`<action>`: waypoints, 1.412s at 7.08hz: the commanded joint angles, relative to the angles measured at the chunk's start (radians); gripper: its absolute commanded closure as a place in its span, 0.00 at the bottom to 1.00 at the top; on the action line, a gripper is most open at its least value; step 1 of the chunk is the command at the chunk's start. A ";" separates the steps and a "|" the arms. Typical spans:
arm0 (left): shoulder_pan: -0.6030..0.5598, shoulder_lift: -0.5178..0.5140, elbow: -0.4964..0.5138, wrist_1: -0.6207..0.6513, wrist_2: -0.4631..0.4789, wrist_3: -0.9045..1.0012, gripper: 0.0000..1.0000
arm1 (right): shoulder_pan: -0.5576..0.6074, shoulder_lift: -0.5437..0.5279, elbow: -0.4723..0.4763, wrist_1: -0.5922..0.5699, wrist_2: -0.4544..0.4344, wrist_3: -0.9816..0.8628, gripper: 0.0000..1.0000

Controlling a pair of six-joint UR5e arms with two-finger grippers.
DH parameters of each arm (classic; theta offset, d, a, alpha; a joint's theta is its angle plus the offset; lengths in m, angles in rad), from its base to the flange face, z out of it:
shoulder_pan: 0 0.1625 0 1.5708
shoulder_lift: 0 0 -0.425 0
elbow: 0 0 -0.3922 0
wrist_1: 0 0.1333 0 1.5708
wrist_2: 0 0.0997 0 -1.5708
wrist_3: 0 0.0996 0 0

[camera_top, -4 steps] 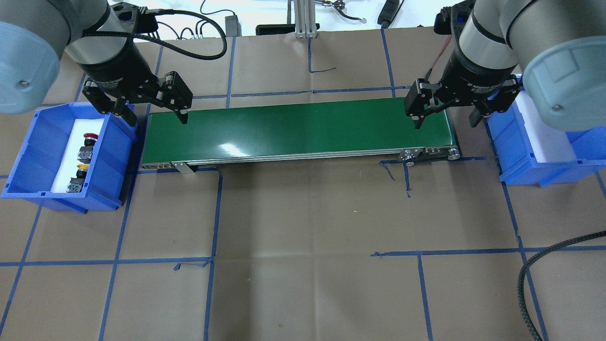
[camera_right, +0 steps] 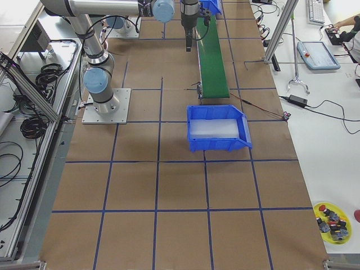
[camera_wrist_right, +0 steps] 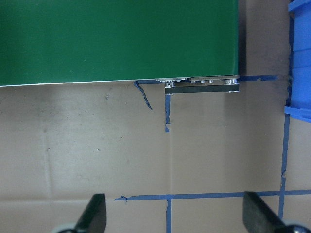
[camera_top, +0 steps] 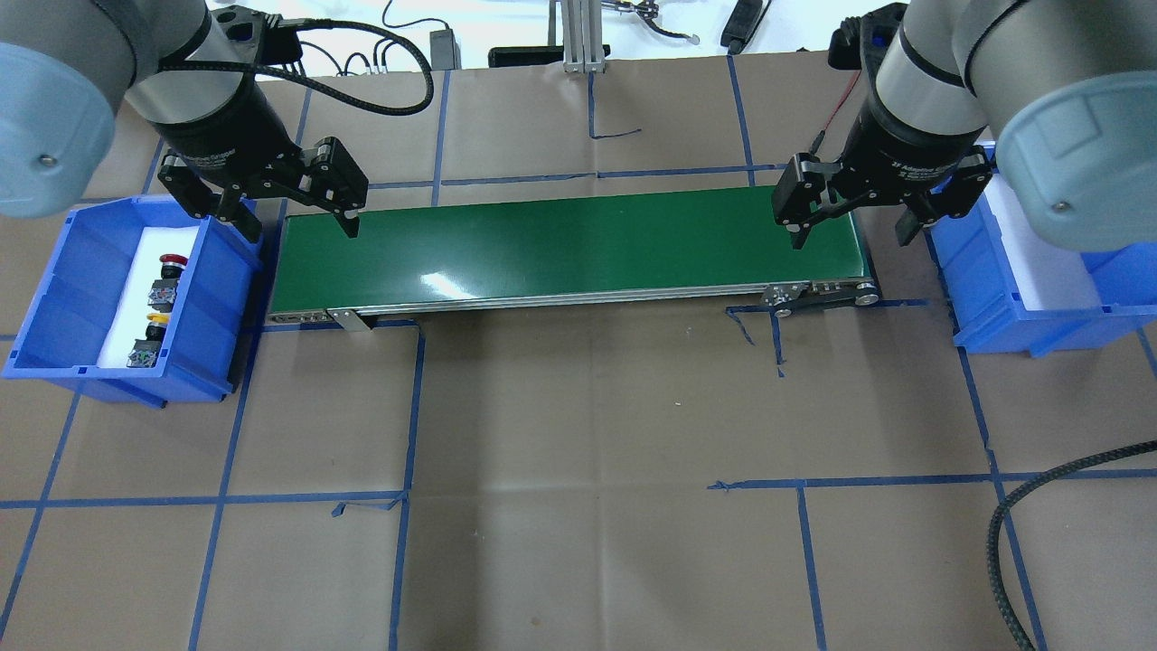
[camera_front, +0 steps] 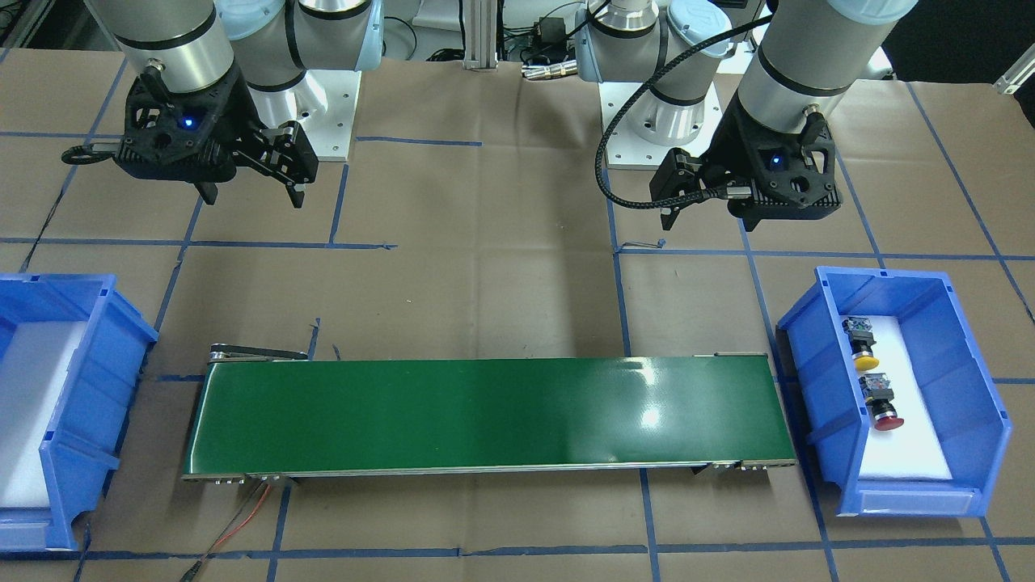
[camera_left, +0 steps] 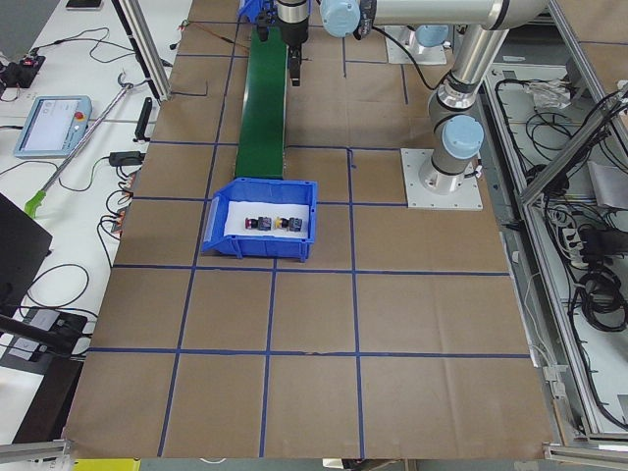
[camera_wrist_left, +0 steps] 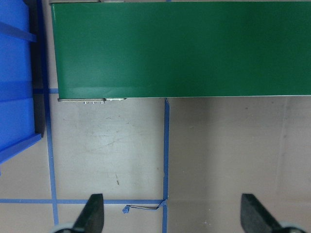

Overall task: Transport two buttons from left to right
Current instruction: 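Move the left gripper over the blue bin holding the buttons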

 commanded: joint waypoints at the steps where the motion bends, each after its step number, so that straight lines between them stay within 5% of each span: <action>1: 0.000 0.000 -0.003 0.000 -0.004 0.000 0.00 | 0.000 0.000 0.000 0.000 0.000 0.000 0.00; 5: 0.084 0.001 -0.005 0.017 0.003 0.075 0.00 | 0.000 0.002 0.002 -0.005 0.000 0.000 0.00; 10: 0.641 -0.055 -0.016 0.032 0.007 0.641 0.00 | 0.000 0.002 0.004 0.000 0.000 0.000 0.00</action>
